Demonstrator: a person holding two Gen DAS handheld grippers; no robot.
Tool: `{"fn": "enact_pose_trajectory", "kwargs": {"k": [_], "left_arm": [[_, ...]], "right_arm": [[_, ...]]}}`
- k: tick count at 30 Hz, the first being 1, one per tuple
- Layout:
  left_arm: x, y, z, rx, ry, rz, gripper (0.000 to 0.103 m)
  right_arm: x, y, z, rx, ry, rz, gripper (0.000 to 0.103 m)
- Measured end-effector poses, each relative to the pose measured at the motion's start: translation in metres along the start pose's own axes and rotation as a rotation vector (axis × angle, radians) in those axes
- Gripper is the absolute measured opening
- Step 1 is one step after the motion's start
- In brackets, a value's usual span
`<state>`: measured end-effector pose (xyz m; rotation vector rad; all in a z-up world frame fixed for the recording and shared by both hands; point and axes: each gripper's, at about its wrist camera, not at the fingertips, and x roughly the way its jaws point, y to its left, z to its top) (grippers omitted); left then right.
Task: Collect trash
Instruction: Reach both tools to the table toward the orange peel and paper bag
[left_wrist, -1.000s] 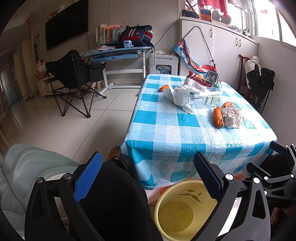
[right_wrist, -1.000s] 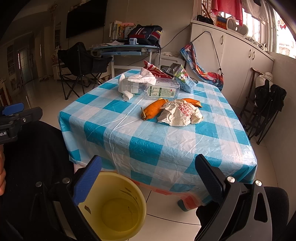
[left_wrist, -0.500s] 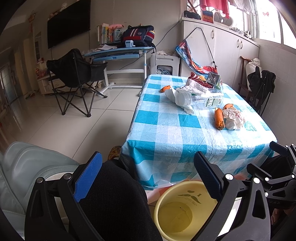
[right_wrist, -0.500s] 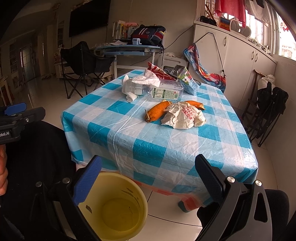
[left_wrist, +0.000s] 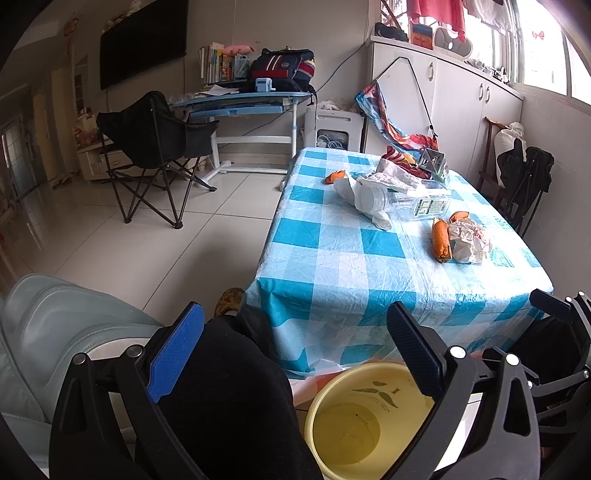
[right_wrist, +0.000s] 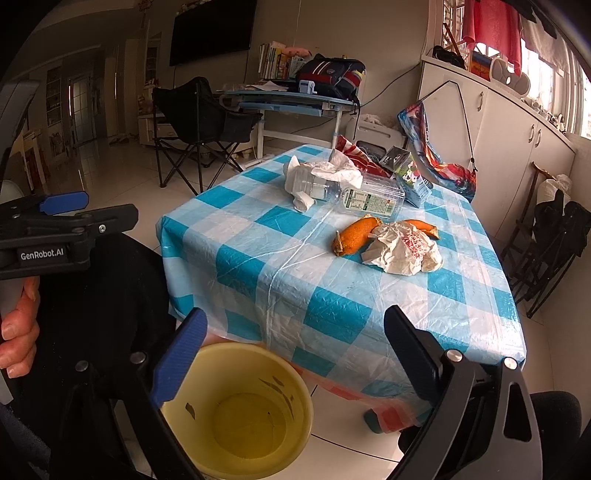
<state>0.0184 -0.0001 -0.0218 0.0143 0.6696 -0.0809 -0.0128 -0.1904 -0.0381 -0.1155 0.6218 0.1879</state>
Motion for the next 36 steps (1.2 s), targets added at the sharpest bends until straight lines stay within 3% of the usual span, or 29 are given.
{"fn": "enact_pose_trajectory", "kwargs": {"k": [5, 9, 15, 20, 26, 28, 31, 34, 36], "left_arm": [[0.0, 0.002, -0.003, -0.005, 0.004, 0.004, 0.096], [0.001, 0.001, -0.005, 0.006, 0.006, 0.018, 0.096], [0.005, 0.007, -0.005, -0.014, 0.016, 0.014, 0.096], [0.012, 0.005, -0.004, -0.016, 0.026, 0.003, 0.096], [0.011, 0.007, -0.002, -0.011, 0.016, -0.005, 0.096], [0.014, 0.008, 0.002, -0.025, 0.018, -0.034, 0.096], [0.024, 0.001, 0.009, -0.028, 0.031, -0.06, 0.096], [0.036, -0.018, 0.019, -0.005, 0.048, -0.083, 0.096], [0.044, -0.034, 0.026, 0.012, 0.055, -0.102, 0.096]], "right_arm": [[-0.002, -0.019, 0.024, 0.131, -0.015, 0.086, 0.071], [0.023, -0.036, 0.046, 0.241, 0.021, 0.147, 0.064], [0.043, -0.064, 0.054, 0.275, 0.045, 0.055, 0.062], [0.055, -0.078, 0.057, 0.309, 0.073, 0.124, 0.053], [0.061, -0.103, 0.074, 0.257, 0.052, -0.007, 0.053], [0.075, -0.117, 0.079, 0.243, 0.091, -0.032, 0.057], [0.106, -0.132, 0.078, 0.218, 0.189, -0.043, 0.073], [0.133, -0.143, 0.062, 0.233, 0.261, -0.03, 0.075], [0.133, -0.15, 0.052, 0.253, 0.251, -0.015, 0.051]]}}
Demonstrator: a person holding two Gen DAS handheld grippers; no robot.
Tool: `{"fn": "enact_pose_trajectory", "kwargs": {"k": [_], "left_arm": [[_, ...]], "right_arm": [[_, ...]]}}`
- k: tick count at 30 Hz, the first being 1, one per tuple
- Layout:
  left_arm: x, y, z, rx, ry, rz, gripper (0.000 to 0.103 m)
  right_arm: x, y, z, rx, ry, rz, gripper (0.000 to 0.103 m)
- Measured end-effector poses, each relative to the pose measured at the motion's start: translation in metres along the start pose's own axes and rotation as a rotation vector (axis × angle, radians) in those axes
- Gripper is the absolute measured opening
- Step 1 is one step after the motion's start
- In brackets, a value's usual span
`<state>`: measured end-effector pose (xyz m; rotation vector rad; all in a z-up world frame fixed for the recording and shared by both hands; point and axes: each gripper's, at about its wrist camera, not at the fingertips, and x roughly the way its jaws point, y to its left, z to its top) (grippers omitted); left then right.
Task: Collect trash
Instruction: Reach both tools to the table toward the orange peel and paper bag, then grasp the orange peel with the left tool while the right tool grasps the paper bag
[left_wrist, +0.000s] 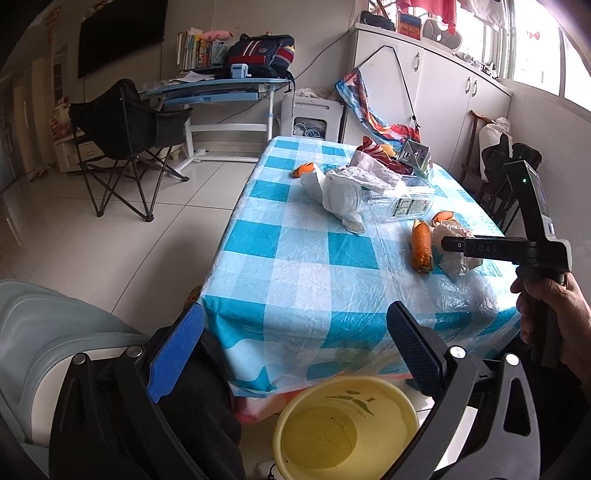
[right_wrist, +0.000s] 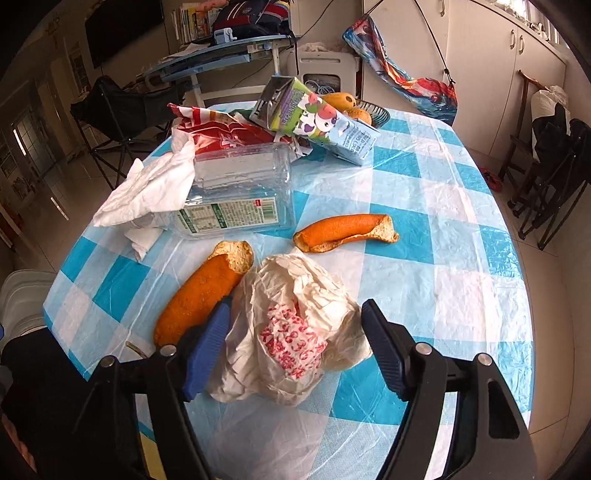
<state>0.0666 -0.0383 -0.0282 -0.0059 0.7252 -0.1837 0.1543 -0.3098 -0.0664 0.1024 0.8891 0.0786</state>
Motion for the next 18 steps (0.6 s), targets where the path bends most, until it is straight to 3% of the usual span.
{"fn": "enact_pose_trajectory", "kwargs": {"k": [3, 13, 15, 18], "left_arm": [[0.018, -0.024, 0.014, 0.027, 0.012, -0.019, 0.096], [0.104, -0.115, 0.055, 0.108, 0.098, -0.081, 0.094], [0.121, -0.131, 0.059, 0.131, 0.133, -0.085, 0.086], [0.146, -0.148, 0.059, 0.158, 0.19, -0.08, 0.063]], "right_arm": [[-0.009, -0.018, -0.005, 0.065, -0.016, 0.063, 0.039], [-0.034, -0.047, -0.008, 0.235, -0.082, 0.152, 0.039], [-0.035, -0.05, -0.005, 0.254, -0.091, 0.166, 0.04], [-0.037, -0.052, -0.003, 0.267, -0.099, 0.18, 0.041]]}}
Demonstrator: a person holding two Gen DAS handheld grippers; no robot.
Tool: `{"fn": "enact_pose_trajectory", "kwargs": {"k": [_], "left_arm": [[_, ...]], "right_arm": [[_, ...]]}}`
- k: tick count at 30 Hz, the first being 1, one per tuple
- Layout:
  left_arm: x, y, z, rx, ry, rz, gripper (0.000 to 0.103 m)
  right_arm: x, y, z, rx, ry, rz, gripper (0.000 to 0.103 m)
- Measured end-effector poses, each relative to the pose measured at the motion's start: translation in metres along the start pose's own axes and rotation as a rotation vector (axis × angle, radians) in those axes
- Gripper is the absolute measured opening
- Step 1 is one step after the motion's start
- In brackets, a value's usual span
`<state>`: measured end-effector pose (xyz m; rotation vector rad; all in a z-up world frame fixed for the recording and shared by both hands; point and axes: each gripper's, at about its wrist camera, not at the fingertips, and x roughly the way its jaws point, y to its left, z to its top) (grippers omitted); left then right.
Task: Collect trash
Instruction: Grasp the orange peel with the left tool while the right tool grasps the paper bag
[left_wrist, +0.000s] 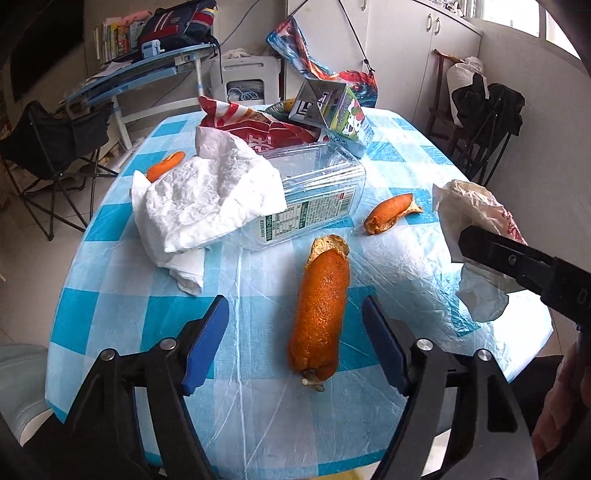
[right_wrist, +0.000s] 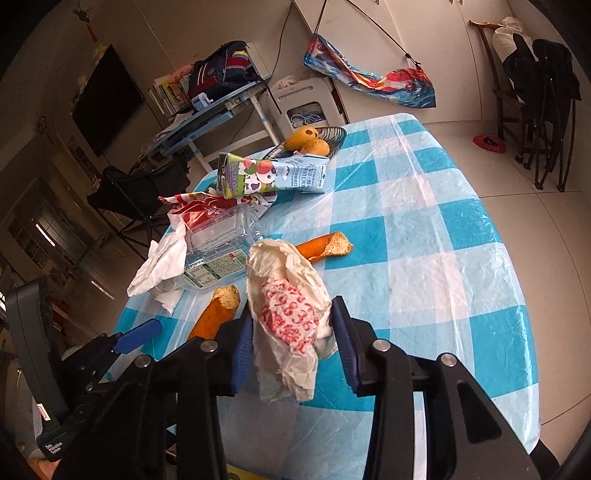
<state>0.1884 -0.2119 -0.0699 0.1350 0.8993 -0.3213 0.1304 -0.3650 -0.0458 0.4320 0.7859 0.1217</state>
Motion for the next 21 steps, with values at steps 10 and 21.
{"fn": "enact_pose_trajectory", "kwargs": {"k": [10, 21], "left_arm": [[-0.029, 0.016, -0.019, -0.03, -0.022, -0.087, 0.02], [-0.128, 0.102, -0.105, -0.184, -0.079, -0.042, 0.02]], "right_arm": [[0.0, 0.013, -0.009, -0.03, 0.018, 0.044, 0.041], [0.006, 0.104, -0.097, -0.294, 0.185, 0.134, 0.041]]}}
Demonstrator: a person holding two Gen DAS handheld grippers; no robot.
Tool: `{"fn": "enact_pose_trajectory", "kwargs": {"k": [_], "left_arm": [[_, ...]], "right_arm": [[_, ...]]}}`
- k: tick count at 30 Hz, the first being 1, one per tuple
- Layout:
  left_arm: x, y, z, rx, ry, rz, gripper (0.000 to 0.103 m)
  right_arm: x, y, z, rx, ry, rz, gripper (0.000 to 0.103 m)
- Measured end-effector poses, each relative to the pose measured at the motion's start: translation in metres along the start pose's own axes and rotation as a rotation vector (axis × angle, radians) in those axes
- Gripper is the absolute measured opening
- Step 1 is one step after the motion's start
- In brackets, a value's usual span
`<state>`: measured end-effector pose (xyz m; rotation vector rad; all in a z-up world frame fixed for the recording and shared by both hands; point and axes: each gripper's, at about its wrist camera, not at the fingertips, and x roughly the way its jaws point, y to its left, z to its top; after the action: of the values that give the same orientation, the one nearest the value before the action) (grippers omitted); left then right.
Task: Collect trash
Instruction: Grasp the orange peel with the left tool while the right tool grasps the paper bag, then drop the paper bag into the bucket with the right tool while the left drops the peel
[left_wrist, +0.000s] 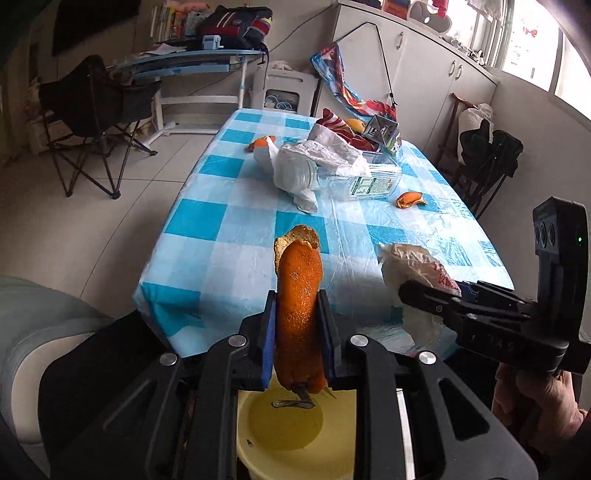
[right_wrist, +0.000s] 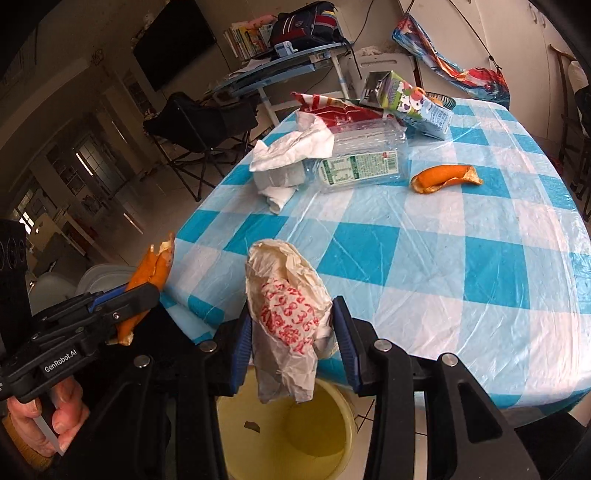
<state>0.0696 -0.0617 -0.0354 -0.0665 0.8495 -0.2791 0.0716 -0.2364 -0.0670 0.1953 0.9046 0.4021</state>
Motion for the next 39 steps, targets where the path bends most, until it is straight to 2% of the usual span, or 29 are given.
{"fn": "enact_pose_trajectory", "kwargs": {"k": [7, 10, 12, 14, 18, 23, 28, 30, 31, 32, 34, 39], "left_arm": [[-0.03, 0.019, -0.023, -0.014, -0.023, -0.009, 0.02], [-0.038, 0.022, -0.027, -0.02, -0.04, -0.016, 0.02], [-0.04, 0.025, -0.03, -0.026, -0.04, -0.019, 0.02], [-0.04, 0.026, -0.035, -0.024, -0.03, -0.021, 0.02], [-0.032, 0.025, -0.047, -0.009, 0.019, -0.019, 0.02], [-0.015, 0.017, -0.062, 0.027, 0.1, -0.025, 0.02], [0.004, 0.006, -0.075, 0.086, 0.221, -0.039, 0.022], [0.01, 0.003, -0.079, 0.103, 0.251, -0.029, 0.027], [0.01, 0.003, -0.08, 0.108, 0.248, -0.02, 0.035], [0.009, 0.003, -0.079, 0.108, 0.236, -0.012, 0.048], [0.002, 0.006, -0.076, 0.091, 0.19, 0.002, 0.062], [-0.014, 0.027, -0.067, -0.009, 0.074, 0.02, 0.074]], "right_arm": [[0.025, 0.05, -0.044, -0.103, 0.137, -0.013, 0.042], [0.032, 0.057, -0.054, -0.105, 0.171, -0.017, 0.042], [0.043, 0.056, -0.06, -0.093, 0.229, -0.013, 0.047], [0.048, 0.055, -0.065, -0.087, 0.25, -0.034, 0.05], [0.035, 0.05, -0.061, -0.051, 0.181, -0.074, 0.064], [0.014, 0.031, -0.057, 0.055, 0.08, -0.113, 0.067], [-0.005, 0.026, -0.05, 0.099, -0.015, -0.113, 0.068], [-0.008, 0.024, -0.05, 0.098, -0.038, -0.112, 0.07], [-0.008, 0.025, -0.05, 0.095, -0.045, -0.113, 0.071], [-0.011, 0.023, -0.049, 0.092, -0.048, -0.116, 0.071], [-0.016, 0.021, -0.046, 0.086, -0.05, -0.122, 0.072], [-0.02, 0.019, -0.047, 0.081, -0.054, -0.135, 0.074]]}}
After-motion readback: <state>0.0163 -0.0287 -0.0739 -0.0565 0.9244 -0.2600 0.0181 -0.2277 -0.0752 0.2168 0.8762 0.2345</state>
